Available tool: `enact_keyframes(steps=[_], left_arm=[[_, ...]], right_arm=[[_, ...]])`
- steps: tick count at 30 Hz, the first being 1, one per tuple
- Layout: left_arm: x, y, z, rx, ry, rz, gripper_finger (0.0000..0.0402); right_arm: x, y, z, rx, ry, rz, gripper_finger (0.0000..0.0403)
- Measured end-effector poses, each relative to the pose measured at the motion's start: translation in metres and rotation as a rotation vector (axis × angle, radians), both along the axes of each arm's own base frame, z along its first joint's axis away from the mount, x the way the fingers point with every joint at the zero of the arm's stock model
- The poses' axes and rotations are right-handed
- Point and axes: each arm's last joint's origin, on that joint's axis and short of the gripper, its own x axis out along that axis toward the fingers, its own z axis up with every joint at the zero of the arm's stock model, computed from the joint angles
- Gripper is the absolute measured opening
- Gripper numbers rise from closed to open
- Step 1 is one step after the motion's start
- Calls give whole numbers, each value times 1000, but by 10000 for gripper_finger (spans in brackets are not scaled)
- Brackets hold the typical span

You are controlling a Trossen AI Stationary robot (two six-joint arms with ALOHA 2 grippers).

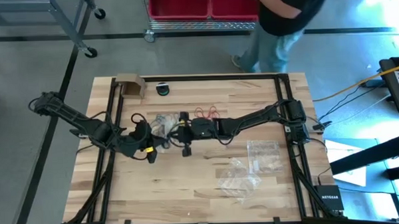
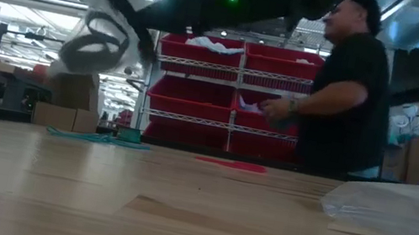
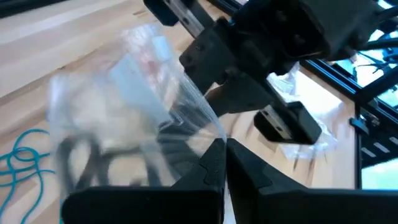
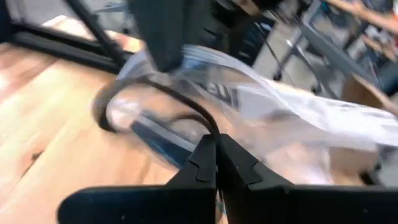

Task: Sort rubber bands
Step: Put the black rubber band into the transparent zip bag

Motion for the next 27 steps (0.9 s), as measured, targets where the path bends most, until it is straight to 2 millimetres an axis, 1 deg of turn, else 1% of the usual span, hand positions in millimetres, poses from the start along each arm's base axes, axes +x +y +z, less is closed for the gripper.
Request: enact_keyframes(steps=[2, 5, 8, 10, 15, 19, 27], left_arm=[[0, 0, 0, 9, 3, 3, 0], [0, 0, -1, 15, 11, 4, 0], [0, 1, -5, 42, 41, 23, 0], [3, 0, -9, 62, 59, 35, 0], [11, -4, -18, 100, 86, 63, 0], [19, -7, -21, 115, 72, 62, 0], [21, -9, -26, 136, 103, 64, 0]], right_arm=[[0, -2, -1, 62, 2, -56, 0], [0, -2, 0, 168, -7, -89, 0], [2, -2, 5, 297, -25, -128, 2], [4, -2, 9, 382, -31, -153, 4], [5, -2, 12, 515, 4, -215, 4], [3, -4, 6, 518, 50, -299, 4], [2, -3, 6, 542, 56, -306, 5]])
